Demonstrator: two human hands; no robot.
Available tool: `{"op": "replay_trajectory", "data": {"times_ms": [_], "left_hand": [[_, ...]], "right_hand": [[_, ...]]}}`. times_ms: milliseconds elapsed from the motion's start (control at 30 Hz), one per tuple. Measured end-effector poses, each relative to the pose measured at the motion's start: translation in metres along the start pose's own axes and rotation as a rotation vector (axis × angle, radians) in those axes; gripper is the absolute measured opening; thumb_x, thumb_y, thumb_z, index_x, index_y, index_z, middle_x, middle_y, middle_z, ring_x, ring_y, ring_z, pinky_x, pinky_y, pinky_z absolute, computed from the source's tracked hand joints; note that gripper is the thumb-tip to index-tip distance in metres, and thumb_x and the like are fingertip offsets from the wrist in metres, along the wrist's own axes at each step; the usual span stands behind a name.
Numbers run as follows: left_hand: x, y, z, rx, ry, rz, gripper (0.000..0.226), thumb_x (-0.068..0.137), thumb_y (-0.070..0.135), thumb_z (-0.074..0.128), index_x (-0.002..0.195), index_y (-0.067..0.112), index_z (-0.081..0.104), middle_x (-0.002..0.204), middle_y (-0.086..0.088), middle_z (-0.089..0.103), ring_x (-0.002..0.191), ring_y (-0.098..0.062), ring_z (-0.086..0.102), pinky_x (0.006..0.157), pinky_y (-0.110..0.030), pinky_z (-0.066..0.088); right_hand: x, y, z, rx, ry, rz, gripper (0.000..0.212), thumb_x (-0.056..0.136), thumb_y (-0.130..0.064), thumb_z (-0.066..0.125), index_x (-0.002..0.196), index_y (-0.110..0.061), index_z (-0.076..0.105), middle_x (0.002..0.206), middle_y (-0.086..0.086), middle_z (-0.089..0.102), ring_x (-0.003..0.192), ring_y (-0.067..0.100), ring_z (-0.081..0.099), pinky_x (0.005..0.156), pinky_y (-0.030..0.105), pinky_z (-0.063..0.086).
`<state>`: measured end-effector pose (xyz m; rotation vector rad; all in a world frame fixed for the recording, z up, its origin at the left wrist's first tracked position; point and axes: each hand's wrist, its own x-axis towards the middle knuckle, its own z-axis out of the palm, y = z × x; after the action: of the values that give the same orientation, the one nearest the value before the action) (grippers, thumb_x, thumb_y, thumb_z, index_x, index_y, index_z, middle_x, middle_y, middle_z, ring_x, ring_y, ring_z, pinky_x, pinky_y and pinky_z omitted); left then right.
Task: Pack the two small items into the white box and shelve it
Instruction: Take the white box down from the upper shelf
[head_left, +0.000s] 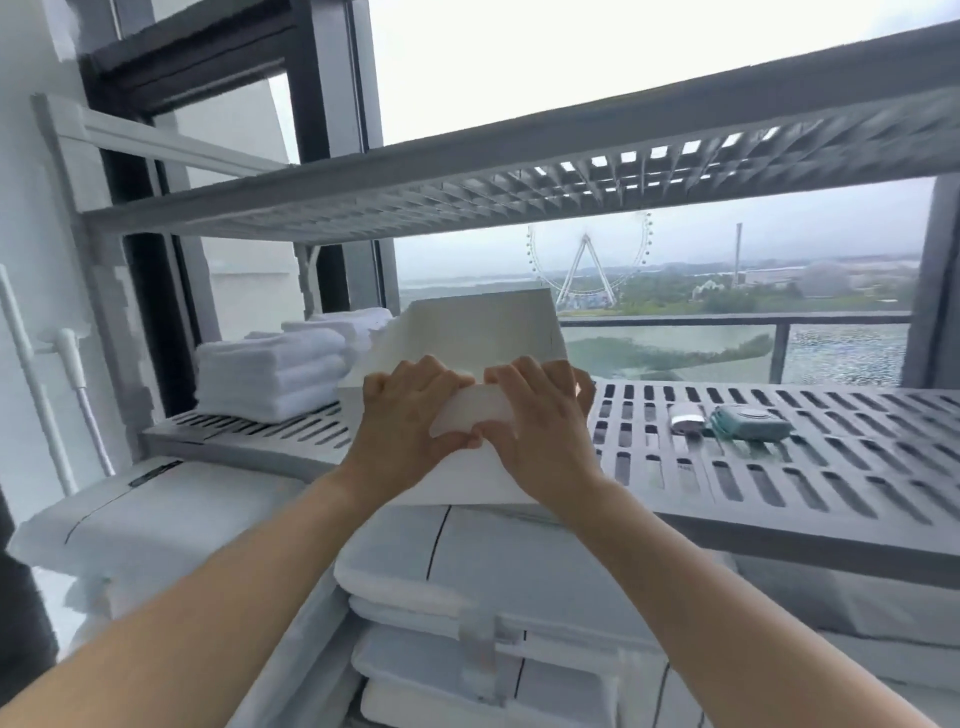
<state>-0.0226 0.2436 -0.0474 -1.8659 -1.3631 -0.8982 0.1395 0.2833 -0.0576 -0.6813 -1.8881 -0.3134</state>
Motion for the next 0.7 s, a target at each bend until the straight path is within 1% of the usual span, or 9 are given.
{"op": "replay_trajectory", "data": {"times_ms": [133,200,267,367,500,600,633,700], "left_hand": [[0.017,0.028,0.034,-0.002,-0.067,0.062,0.058,0.065,0.064,0.060,0.111,0.031,0.046,0.095,0.002,0.058,0.084,-0.022,0.055,0.072,-0.032,0.026],[0.026,0.032,0.047,0.018,-0.074,0.089,0.060,0.065,0.069,0.055,0.112,0.031,0.048,0.094,0.003,0.057,0.083,-0.020,0.054,0.072,-0.030,0.024],[0.035,0.031,0.058,0.049,-0.051,0.092,0.063,0.063,0.072,0.054,0.109,0.029,0.052,0.090,0.003,0.056,0.080,-0.021,0.053,0.071,-0.030,0.022],[0.048,0.017,0.074,0.120,0.007,0.095,0.065,0.066,0.074,0.049,0.102,0.020,0.058,0.085,0.001,0.057,0.075,-0.023,0.054,0.069,-0.031,0.022],[0.059,-0.006,0.098,0.200,0.066,0.151,0.058,0.084,0.066,0.032,0.102,0.015,0.054,0.087,-0.003,0.059,0.076,-0.024,0.052,0.069,-0.034,0.024],[0.070,-0.009,0.119,0.168,0.065,0.131,0.054,0.084,0.063,0.036,0.103,0.016,0.054,0.089,-0.001,0.058,0.079,-0.021,0.045,0.070,-0.035,0.023],[0.074,-0.008,0.126,0.158,0.064,0.127,0.053,0.083,0.062,0.038,0.103,0.016,0.055,0.089,-0.001,0.058,0.079,-0.021,0.047,0.070,-0.035,0.023],[0.084,-0.010,0.139,0.136,0.064,0.134,0.052,0.082,0.060,0.042,0.102,0.015,0.057,0.090,-0.001,0.059,0.077,-0.024,0.053,0.070,-0.035,0.023]], "right_hand": [[-0.020,0.047,-0.007,-0.031,0.049,0.047,0.038,0.066,-0.021,0.077,0.099,-0.014,0.060,0.090,0.002,0.061,0.089,0.034,0.053,0.086,0.039,0.021],[-0.024,0.067,-0.005,-0.032,0.071,0.054,0.040,0.066,-0.023,0.077,0.098,-0.015,0.056,0.090,0.001,0.061,0.088,0.033,0.052,0.086,0.039,0.021],[-0.021,0.083,0.000,-0.045,0.075,0.049,0.044,0.066,-0.029,0.077,0.099,-0.019,0.050,0.091,0.000,0.058,0.089,0.028,0.050,0.088,0.039,0.022],[-0.014,0.111,0.010,-0.040,0.075,0.058,0.048,0.066,-0.038,0.075,0.101,-0.022,0.046,0.091,-0.001,0.056,0.089,0.019,0.039,0.086,0.035,0.021],[-0.004,0.148,0.020,-0.062,0.034,0.033,0.049,0.070,-0.049,0.067,0.106,-0.024,0.045,0.094,-0.001,0.052,0.090,0.018,0.039,0.092,0.038,0.025],[0.002,0.168,0.029,-0.253,0.027,-0.011,0.052,0.073,-0.054,0.065,0.111,-0.022,0.047,0.094,0.001,0.052,0.090,0.021,0.044,0.097,0.044,0.025],[0.005,0.173,0.032,-0.310,0.020,-0.025,0.054,0.073,-0.055,0.064,0.113,-0.021,0.049,0.094,0.002,0.052,0.089,0.023,0.047,0.097,0.044,0.025],[0.009,0.182,0.038,-0.373,-0.010,-0.038,0.062,0.072,-0.059,0.063,0.117,-0.019,0.050,0.095,0.005,0.053,0.088,0.028,0.050,0.092,0.041,0.026]]}}
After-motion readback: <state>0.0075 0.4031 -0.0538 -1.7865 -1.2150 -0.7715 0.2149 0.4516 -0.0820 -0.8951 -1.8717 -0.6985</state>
